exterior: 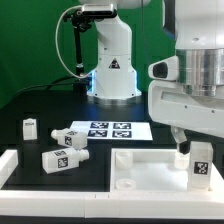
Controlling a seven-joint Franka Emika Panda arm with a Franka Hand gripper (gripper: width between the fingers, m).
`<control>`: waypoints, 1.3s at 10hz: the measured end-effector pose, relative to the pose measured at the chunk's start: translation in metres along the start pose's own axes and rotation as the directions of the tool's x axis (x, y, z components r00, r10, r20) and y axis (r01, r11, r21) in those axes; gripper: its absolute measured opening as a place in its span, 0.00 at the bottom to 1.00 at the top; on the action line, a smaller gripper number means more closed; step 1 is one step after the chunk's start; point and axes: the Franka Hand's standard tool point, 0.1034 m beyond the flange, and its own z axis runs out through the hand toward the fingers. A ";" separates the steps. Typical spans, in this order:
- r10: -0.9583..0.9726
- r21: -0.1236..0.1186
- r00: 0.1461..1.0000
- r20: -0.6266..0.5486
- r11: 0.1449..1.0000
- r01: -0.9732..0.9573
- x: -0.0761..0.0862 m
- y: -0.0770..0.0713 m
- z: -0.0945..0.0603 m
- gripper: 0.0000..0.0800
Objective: Assemble one leg
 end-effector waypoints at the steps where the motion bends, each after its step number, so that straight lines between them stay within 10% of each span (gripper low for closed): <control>1: 0.001 0.000 1.000 0.000 1.000 -0.001 0.001 0.000 0.000 0.81; 11: -0.451 -0.010 0.893 -0.002 0.893 0.451 0.003 0.003 0.000 0.81; 13: -0.417 -0.010 0.909 -0.002 0.909 0.417 0.003 0.003 0.000 0.51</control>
Offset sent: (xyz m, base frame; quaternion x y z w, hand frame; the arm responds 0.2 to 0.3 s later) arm 0.0000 0.0000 0.0000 0.0000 0.0000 0.0000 1.0000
